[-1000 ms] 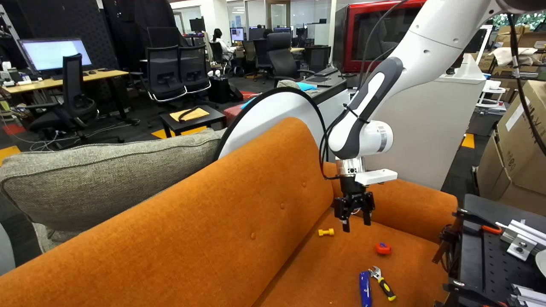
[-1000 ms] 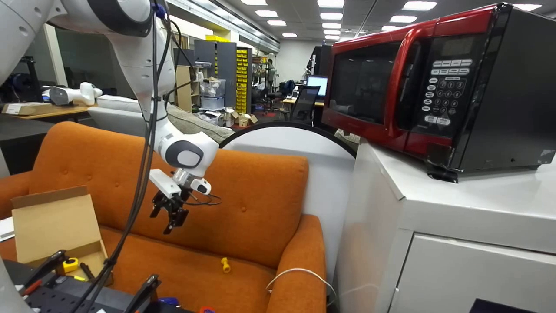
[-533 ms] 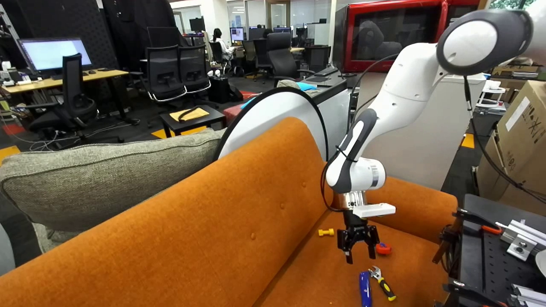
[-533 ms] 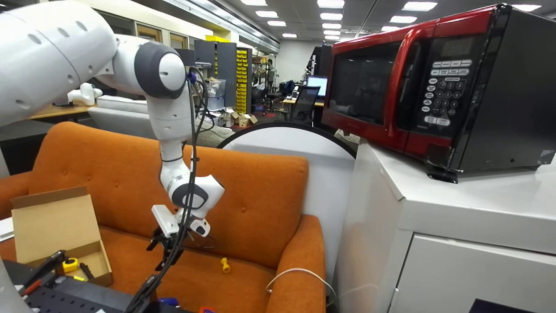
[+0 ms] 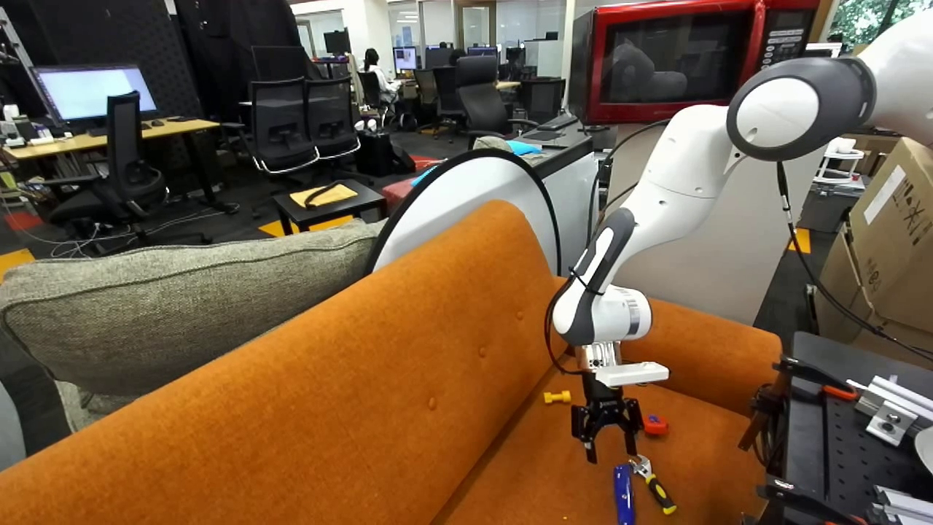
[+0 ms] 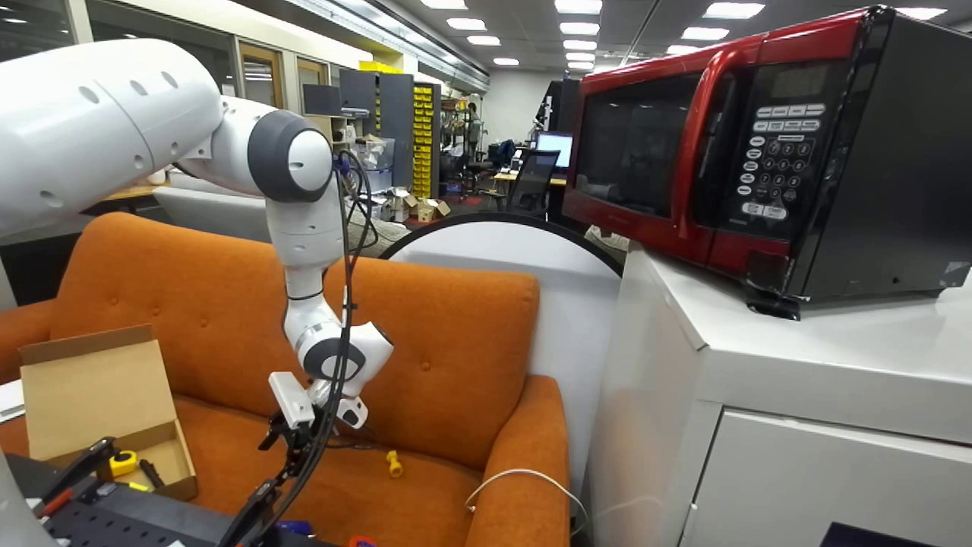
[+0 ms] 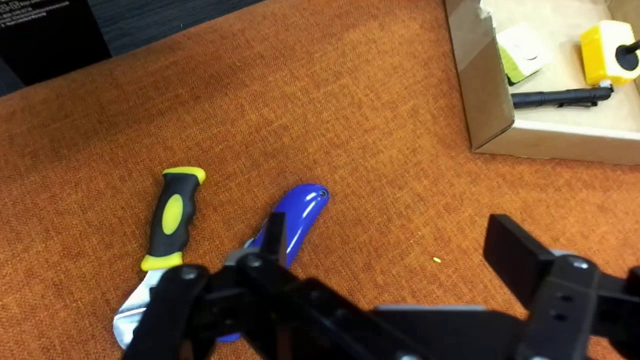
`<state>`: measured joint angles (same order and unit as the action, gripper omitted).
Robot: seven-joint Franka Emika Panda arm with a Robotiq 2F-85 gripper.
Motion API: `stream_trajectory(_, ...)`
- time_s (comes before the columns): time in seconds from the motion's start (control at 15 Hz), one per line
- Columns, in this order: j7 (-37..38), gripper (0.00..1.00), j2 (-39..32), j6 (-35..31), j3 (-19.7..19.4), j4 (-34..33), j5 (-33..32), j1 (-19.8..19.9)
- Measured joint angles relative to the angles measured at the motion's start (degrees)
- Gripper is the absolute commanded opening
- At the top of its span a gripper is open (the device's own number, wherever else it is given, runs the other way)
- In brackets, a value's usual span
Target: Put the blue object inside the box
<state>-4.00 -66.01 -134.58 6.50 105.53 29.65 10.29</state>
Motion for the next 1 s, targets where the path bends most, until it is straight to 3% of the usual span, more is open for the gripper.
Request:
stream_trajectory(0.33, 0.8, 1.00, -1.2, -0.5, 0.0, -0.6, 0.1, 0.1)
stream_trajectory(0.67, 7.0, 1.00, -8.3, -6.8, -0.5, -4.1, 0.7, 0.5)
stream_trajectory(1.0, 12.8, 1.00, -14.0, -8.3, -0.4, -8.2, 0.7, 0.4)
